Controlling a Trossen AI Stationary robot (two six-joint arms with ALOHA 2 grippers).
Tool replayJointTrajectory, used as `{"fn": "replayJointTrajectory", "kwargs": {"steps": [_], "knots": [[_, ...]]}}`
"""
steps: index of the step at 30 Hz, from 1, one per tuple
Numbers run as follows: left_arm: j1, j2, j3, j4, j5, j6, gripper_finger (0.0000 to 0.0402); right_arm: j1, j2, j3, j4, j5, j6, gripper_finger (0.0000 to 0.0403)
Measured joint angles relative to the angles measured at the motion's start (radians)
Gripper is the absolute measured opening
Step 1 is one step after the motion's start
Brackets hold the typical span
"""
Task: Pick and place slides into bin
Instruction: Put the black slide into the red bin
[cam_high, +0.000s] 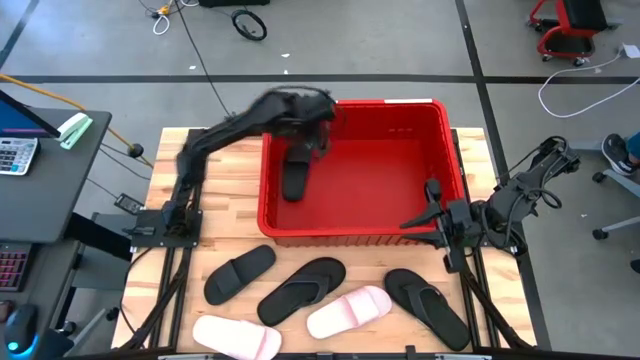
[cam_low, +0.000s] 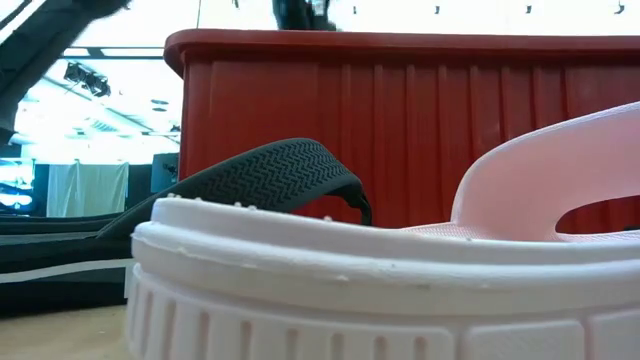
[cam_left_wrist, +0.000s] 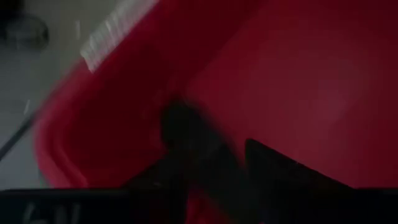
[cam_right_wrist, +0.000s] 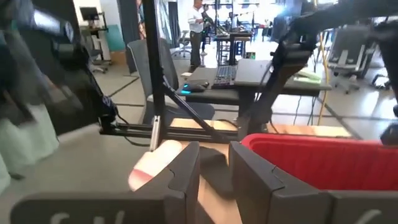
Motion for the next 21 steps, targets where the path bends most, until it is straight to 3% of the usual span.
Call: {"fn": "replayJointTrajectory", "kwargs": {"steps": [4,8,12,17,21], "knots": [[-0.052,-0.246,-0.167,0.226,0.040,0.018,0.0132,-0.010,0.007,0.000,0.019,0.014,-0.092,0.0092],[-0.114,-0.401,-0.188,0.251,0.028,-0.018,0.0115,-0.067,0.062,0.000,0.022,-0.021,-0.072,0.0092],[-0.162,-0.520,-0.189,0.334,0.005,0.001,0.0099,-0.165,0.173,0.000,0.104,-0.234,-0.039,0.0092],[-0.192,-0.611,-0.189,0.422,0.000,0.097,0.0079,-0.289,0.350,0.000,0.374,-0.557,-0.031,0.0092],[-0.209,-0.645,-0.190,0.477,0.000,0.102,0.0066,-0.362,0.480,0.000,0.548,-0.604,0.101,0.0092]]}}
